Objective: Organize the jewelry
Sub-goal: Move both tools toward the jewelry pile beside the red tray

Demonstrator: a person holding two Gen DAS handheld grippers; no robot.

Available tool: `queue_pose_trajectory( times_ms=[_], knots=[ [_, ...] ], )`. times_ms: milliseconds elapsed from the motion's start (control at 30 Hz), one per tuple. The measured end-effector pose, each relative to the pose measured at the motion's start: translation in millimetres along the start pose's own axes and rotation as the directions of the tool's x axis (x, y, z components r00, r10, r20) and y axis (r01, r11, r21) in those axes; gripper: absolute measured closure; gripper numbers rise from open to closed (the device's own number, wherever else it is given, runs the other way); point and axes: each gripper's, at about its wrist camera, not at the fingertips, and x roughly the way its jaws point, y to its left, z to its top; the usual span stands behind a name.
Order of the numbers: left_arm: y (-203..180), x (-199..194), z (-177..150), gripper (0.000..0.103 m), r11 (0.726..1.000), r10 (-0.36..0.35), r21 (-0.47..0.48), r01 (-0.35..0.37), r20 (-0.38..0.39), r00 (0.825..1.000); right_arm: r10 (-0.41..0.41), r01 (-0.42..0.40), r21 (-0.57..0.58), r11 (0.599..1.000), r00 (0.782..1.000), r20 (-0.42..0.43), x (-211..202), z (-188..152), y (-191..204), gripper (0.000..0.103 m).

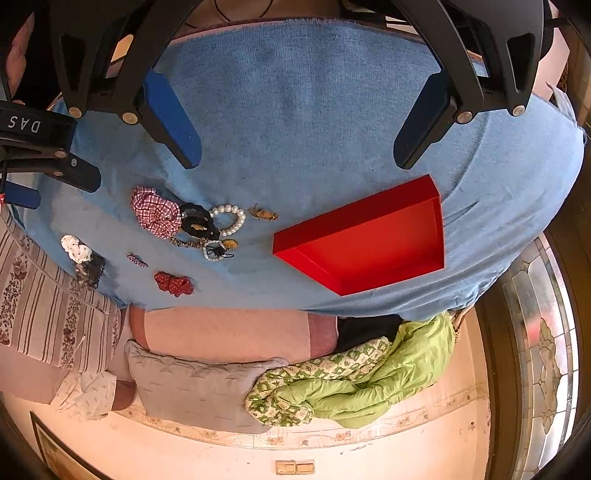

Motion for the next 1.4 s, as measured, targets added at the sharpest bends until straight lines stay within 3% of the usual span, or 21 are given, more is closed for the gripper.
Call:
queue_pose_trajectory(
  times_ms=[967,1400],
  knots=[
    [-5.5,10.7,-2.4,0.0,1.0,-0.011,0.006,0.011,-0.028,1.0,0.004,-0.004,0.004,1.0,0.999,-0.039,12.9,-3.8,0.9,0.0],
    [-8.1,32.3,6.8,0.0,0.999,-0.042,0.014,0.043,-0.074,0.996,0.026,-0.023,0.047,0.999,0.998,-0.064,30.1,-0.4,-11.9,0.001]
  ],
)
